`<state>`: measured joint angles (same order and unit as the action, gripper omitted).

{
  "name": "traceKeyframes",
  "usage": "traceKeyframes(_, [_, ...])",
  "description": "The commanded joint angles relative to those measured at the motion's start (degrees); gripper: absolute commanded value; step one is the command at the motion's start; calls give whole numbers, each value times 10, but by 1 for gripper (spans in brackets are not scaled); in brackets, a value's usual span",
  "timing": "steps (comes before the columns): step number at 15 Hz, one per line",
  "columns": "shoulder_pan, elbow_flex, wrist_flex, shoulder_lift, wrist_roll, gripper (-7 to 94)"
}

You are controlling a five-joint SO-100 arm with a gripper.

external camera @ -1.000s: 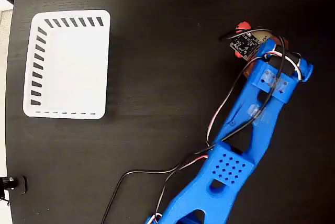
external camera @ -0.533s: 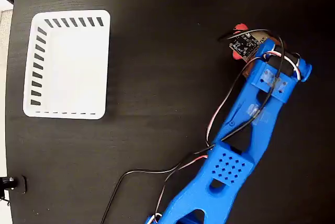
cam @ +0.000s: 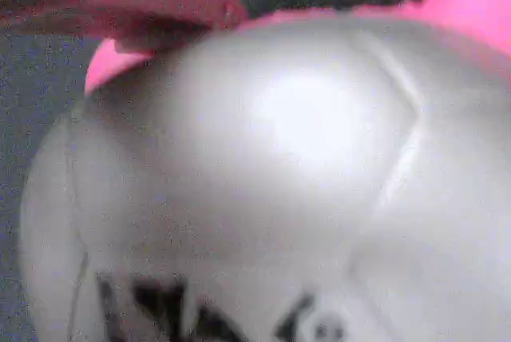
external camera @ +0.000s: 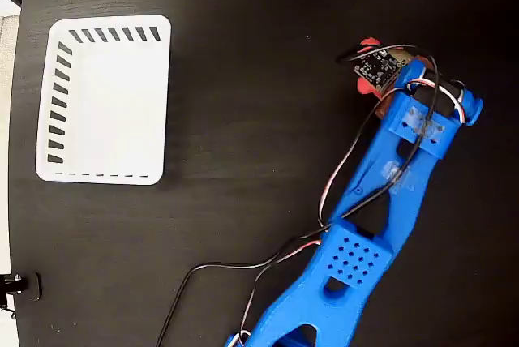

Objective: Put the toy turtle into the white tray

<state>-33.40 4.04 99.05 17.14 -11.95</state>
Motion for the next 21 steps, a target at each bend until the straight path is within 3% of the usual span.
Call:
traceKeyframes(1, [-3,-99,4,41,7,16])
traceKeyframes(3, [-5,-98,4,58,15,0])
traceKeyframes(12, [47,121,8,392,-23,0])
traceKeyframes(16, [169,286,-3,546,-46,0])
traceKeyframes(21, [410,483,-14,715,-111,0])
